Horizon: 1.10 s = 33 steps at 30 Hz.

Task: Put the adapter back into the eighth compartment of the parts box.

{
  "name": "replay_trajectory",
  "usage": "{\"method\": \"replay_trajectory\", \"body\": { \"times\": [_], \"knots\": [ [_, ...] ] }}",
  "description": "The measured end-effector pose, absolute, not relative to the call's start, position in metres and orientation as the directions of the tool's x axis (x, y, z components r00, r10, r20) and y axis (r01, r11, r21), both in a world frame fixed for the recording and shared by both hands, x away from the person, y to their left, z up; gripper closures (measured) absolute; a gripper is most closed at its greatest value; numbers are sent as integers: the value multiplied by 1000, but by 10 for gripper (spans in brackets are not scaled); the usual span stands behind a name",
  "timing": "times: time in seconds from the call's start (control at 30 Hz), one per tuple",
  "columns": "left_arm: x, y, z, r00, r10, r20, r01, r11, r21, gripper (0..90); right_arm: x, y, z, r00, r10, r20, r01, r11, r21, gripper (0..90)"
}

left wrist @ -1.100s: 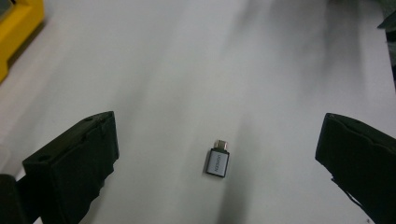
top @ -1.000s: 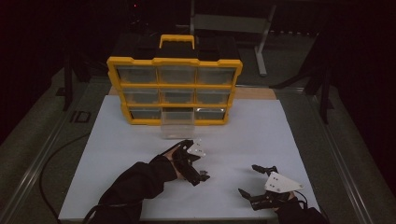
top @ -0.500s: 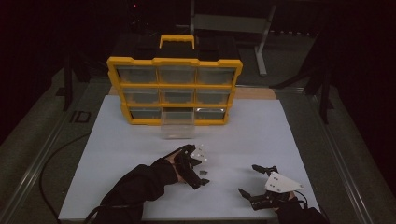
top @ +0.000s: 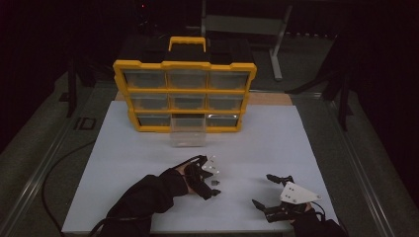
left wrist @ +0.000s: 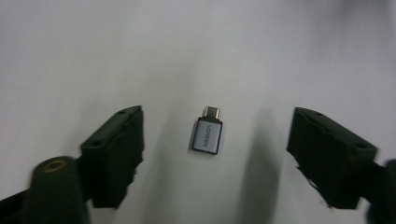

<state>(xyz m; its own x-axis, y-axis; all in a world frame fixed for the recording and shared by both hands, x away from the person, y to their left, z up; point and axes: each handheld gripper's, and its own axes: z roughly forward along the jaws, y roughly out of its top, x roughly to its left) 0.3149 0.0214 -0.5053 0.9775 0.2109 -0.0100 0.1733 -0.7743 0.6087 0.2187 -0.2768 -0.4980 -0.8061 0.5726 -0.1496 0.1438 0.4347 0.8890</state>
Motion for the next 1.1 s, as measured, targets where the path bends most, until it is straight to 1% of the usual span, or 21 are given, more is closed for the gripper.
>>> {"method": "replay_trajectory", "body": {
  "times": [0.1,0.23,0.3,0.33,0.4,0.43,0.47,0.6,0.63,0.87,0.9,0.93,1.07,1.1],
  "knots": [
    [315,21,-507,976,216,-1,173,-780,602,227,219,-277,-498,-806,573,-150,143,434,890,81],
    [317,21,-507,974,225,-1,180,-778,602,283,219,-277,-498,-806,573,-150,143,434,889,81],
    [317,21,-507,974,227,0,181,-779,600,334,219,-277,-498,-806,572,-150,143,434,889,81],
    [317,21,-507,974,225,-1,180,-780,599,336,219,-277,-498,-806,573,-149,144,434,889,81],
    [319,20,-508,976,215,-18,185,-787,589,402,219,-277,-498,-806,573,-149,144,434,889,81],
    [318,20,-508,977,214,-11,179,-790,587,425,219,-277,-498,-806,572,-149,144,435,889,81],
    [318,19,-509,978,211,-8,176,-793,584,429,219,-277,-498,-806,572,-150,144,436,889,81],
    [318,19,-509,977,213,-4,175,-790,587,502,219,-277,-498,-806,573,-150,143,434,889,81],
    [318,19,-509,977,214,-1,174,-791,586,506,219,-277,-498,-806,573,-150,143,434,890,81],
    [319,17,-508,978,209,-1,171,-793,585,616,219,-277,-498,-806,572,-151,143,436,889,81],
    [319,17,-508,978,211,-8,175,-791,586,617,219,-277,-498,-807,571,-151,143,437,888,81],
    [319,17,-508,978,207,-9,173,-793,585,643,218,-277,-498,-807,572,-150,144,436,888,81],
    [320,17,-508,977,212,-10,178,-792,584,667,218,-277,-498,-807,572,-150,144,436,888,81],
    [320,17,-508,977,212,-12,178,-791,585,690,219,-277,-498,-807,571,-152,142,437,888,81]
  ]
}}
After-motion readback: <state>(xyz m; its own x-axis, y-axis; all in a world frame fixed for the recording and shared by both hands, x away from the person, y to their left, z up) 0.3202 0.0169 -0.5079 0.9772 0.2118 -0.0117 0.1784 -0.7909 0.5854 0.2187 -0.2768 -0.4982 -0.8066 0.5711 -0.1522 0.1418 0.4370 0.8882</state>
